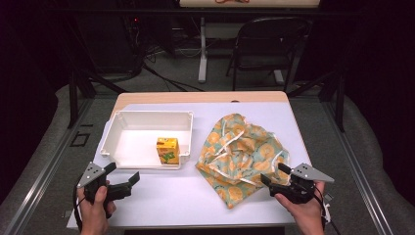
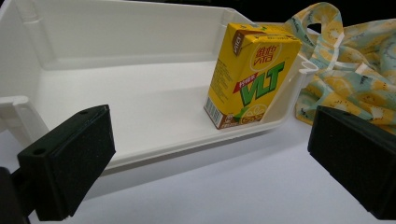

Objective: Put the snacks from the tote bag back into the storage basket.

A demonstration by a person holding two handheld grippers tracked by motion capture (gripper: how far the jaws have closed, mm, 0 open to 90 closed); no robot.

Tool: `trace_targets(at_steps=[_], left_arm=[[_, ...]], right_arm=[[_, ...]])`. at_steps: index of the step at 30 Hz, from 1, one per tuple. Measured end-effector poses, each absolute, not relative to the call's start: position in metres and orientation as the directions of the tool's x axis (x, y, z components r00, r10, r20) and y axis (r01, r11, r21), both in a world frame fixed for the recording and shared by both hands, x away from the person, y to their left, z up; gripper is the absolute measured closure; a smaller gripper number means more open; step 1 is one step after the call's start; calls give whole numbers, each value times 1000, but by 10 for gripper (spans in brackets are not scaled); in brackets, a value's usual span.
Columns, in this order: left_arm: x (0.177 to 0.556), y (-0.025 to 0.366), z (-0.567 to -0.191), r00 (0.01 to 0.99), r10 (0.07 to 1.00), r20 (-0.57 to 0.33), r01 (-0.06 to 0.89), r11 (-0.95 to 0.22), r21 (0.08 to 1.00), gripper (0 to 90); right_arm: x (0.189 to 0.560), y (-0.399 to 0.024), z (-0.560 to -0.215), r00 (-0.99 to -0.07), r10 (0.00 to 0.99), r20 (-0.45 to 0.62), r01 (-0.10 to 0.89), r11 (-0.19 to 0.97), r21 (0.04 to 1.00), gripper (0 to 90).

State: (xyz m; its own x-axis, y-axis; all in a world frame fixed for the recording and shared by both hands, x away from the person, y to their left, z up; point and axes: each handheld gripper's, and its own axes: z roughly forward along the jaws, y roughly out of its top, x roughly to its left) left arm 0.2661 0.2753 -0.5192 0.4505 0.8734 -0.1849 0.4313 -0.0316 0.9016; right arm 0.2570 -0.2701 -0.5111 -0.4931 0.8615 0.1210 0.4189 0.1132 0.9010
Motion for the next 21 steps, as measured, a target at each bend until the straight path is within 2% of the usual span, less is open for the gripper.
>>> trace_targets(at_steps=[21], left_arm=[[268,266,-522,462,868,-183,437,-44,898,11]], right_arm=[[258,-274,-515,-484,865,134,433,104,895,208]])
